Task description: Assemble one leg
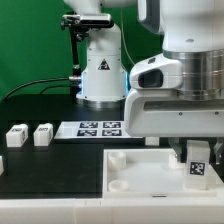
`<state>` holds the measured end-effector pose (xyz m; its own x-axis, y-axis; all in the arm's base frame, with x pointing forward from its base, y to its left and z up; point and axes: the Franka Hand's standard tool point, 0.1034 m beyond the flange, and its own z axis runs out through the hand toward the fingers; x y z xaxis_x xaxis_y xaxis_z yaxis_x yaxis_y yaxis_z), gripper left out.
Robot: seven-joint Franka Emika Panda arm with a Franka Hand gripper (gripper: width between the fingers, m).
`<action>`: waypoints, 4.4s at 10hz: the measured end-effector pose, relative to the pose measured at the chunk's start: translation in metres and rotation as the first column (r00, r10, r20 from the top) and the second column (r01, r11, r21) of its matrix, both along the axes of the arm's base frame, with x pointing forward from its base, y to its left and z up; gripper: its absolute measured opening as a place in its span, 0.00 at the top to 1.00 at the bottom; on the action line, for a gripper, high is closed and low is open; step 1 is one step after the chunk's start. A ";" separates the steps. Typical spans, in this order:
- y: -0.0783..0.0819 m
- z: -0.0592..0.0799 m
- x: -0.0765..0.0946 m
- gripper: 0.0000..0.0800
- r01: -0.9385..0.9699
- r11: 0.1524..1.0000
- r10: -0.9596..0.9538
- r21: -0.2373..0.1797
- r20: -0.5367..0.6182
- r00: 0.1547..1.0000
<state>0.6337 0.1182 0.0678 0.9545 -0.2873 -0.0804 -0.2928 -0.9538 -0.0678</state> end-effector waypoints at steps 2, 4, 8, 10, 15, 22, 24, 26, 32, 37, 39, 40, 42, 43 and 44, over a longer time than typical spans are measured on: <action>-0.001 0.000 0.001 0.63 0.253 0.967 -0.253 -0.001 -0.025 0.967; -0.001 -0.001 0.001 0.63 0.490 0.871 -0.491 -0.015 -0.046 0.870; 0.000 -0.001 0.001 0.63 0.739 0.672 -0.740 -0.041 -0.072 0.669; 0.001 -0.001 0.001 0.63 0.709 0.704 -0.709 -0.036 -0.070 0.701; 0.006 0.000 -0.002 0.19 0.202 0.979 -0.202 0.003 -0.028 0.979; -0.001 -0.001 -0.001 0.31 -0.365 0.931 0.365 0.001 0.026 0.931; -0.001 -0.001 -0.001 0.56 -0.365 0.931 0.365 0.001 0.026 0.931; -0.001 -0.001 -0.001 0.64 -0.347 0.938 0.347 0.002 0.024 0.938; 0.001 -0.001 -0.001 0.64 0.249 0.968 -0.249 -0.011 -0.024 0.968; 0.002 -0.001 0.002 0.63 0.732 0.680 -0.733 -0.038 -0.058 0.678; 0.003 -0.001 0.002 0.63 0.741 0.670 -0.742 -0.039 -0.060 0.668; 0.003 -0.001 0.002 0.56 0.723 0.690 -0.724 -0.036 -0.059 0.688; 0.002 -0.003 0.002 0.25 0.633 0.773 -0.634 -0.026 -0.052 0.772; 0.000 -0.003 0.001 0.20 0.495 0.869 -0.495 -0.013 -0.038 0.868; 0.002 -0.004 0.001 0.20 0.387 0.922 -0.387 -0.005 -0.029 0.922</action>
Offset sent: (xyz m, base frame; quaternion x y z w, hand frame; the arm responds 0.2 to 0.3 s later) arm 0.0038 -0.0036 -0.0073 -0.0165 0.0284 0.2697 0.9624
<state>0.6346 0.1199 0.0642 0.7662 -0.6338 -0.1063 -0.6409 -0.7657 -0.0547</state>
